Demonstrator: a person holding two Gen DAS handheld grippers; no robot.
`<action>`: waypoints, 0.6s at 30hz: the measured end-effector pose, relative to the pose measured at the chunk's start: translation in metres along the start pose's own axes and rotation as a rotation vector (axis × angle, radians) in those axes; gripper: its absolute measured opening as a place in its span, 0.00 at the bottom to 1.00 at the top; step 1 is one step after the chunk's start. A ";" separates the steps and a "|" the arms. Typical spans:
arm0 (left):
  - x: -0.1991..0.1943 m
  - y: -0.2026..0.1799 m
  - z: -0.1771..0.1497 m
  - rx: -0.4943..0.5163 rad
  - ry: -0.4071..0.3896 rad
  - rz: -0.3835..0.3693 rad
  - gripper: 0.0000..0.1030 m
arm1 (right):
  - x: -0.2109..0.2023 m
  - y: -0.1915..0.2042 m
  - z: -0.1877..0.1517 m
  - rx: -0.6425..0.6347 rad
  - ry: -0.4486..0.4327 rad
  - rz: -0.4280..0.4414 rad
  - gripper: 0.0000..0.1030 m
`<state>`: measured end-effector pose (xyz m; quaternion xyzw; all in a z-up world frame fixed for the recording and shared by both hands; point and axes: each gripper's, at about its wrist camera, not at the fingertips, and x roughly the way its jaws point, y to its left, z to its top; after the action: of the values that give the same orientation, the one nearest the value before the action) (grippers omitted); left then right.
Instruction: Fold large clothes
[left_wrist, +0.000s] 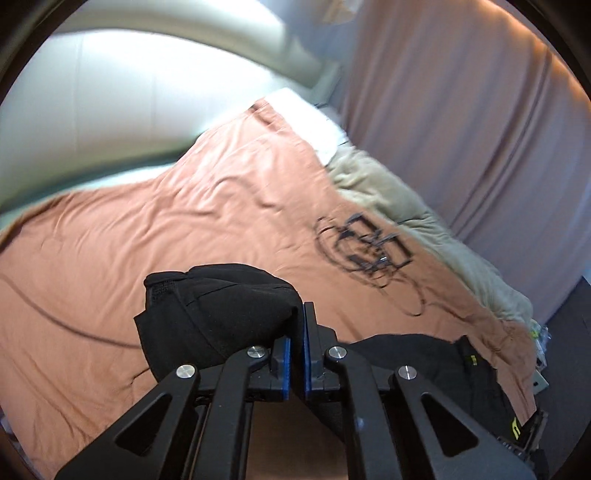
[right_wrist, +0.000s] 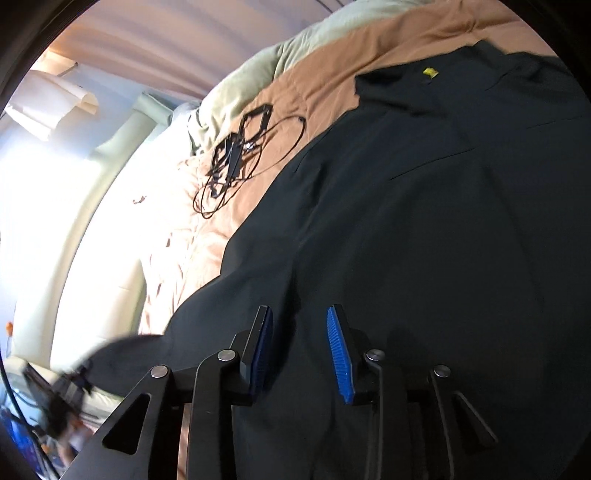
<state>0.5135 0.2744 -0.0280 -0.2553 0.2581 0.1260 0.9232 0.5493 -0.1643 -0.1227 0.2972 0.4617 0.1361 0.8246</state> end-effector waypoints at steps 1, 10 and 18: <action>-0.005 -0.012 0.006 0.013 -0.008 -0.019 0.07 | -0.007 0.000 -0.001 -0.001 -0.002 -0.008 0.37; -0.047 -0.144 0.031 0.190 -0.057 -0.204 0.07 | -0.104 -0.037 -0.014 0.024 -0.126 -0.065 0.41; -0.054 -0.260 0.009 0.360 -0.046 -0.318 0.07 | -0.169 -0.095 -0.019 0.127 -0.233 -0.119 0.50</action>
<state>0.5671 0.0562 0.1129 -0.1211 0.2120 -0.0630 0.9677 0.4380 -0.3168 -0.0734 0.3346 0.3873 0.0218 0.8588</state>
